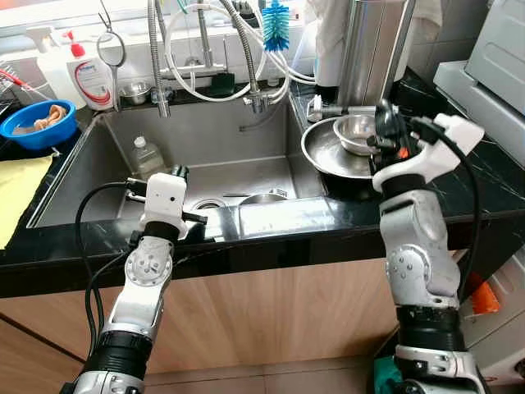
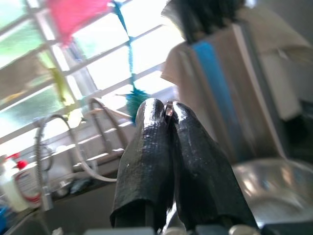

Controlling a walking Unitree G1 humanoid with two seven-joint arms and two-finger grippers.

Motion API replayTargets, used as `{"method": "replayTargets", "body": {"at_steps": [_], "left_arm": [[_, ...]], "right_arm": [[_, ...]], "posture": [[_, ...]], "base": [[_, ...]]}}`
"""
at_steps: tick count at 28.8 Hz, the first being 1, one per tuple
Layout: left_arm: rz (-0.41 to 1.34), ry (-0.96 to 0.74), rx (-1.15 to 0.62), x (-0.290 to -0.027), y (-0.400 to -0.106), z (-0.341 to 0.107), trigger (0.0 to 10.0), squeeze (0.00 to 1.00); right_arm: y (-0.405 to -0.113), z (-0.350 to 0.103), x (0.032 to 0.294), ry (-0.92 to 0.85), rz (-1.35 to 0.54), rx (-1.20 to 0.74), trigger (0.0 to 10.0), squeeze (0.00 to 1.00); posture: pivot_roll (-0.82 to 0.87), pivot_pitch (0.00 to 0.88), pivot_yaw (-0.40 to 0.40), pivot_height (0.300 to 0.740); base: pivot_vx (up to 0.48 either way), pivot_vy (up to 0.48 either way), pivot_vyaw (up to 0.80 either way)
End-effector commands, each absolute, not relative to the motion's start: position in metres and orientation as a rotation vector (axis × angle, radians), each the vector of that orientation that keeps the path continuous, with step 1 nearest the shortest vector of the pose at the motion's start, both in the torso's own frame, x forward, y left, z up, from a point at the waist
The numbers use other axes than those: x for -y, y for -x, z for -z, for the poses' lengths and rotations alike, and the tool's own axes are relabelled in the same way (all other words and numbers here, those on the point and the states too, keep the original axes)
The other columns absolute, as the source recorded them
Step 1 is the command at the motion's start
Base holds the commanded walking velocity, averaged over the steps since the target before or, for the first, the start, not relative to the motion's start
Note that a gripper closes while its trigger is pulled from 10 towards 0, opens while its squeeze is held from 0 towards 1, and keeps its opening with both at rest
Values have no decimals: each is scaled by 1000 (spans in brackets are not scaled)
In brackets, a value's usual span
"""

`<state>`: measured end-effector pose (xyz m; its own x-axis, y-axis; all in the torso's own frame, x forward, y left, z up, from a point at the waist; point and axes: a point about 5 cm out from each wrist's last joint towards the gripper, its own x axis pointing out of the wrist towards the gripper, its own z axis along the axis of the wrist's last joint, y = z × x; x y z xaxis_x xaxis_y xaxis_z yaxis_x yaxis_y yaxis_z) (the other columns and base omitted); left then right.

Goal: Kitchen organization

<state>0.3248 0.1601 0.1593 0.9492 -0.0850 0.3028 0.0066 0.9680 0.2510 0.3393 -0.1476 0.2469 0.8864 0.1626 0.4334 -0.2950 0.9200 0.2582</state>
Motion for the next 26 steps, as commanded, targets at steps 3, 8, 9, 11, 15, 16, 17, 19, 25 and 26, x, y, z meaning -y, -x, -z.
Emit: {"method": "replayTargets", "body": {"at_steps": [3,8,9,11,15,16,17,19,25,26], "left_arm": [[26,-256,341,-163,-327,-165,10000,0],[22,-254,339,-164,-327,-164,10000,0],[21,-254,339,-164,-327,-164,10000,0],[20,-253,339,-163,-327,-164,10000,0],[16,-253,337,-164,-326,-163,10000,0],[15,-253,337,-164,-326,-163,10000,0],[15,-253,337,-164,-326,-163,10000,0],[14,-252,336,-164,-326,-162,10000,0],[17,-249,330,-164,-325,-161,10000,0],[17,-249,329,-164,-325,-161,10000,0]], "right_arm": [[-343,-252,124,-175,-433,366,10000,0],[-358,-232,119,8,-456,216,10000,0],[-361,-229,118,25,-474,186,10000,0],[-363,-226,117,47,-500,162,10000,0],[-367,-224,112,56,-556,144,10000,0],[-368,-224,111,59,-560,142,10000,0],[-369,-222,110,65,-568,132,10000,0],[-372,-217,109,75,-582,102,10000,0],[-378,-197,112,76,-577,-12,10000,0],[-378,-197,112,79,-575,-14,10000,0]], "posture": [[-208,0,48,731],[-211,0,43,731],[-209,0,42,731],[-208,0,39,731],[-208,0,36,731],[-208,0,36,731],[-206,0,36,731],[-203,0,34,731],[-201,0,32,731],[-201,0,32,731]], "base": [[0,0,0],[0,0,0],[0,0,0],[0,0,0],[0,0,0],[0,0,0],[0,0,0],[0,0,0],[0,0,0],[0,0,0]]}}
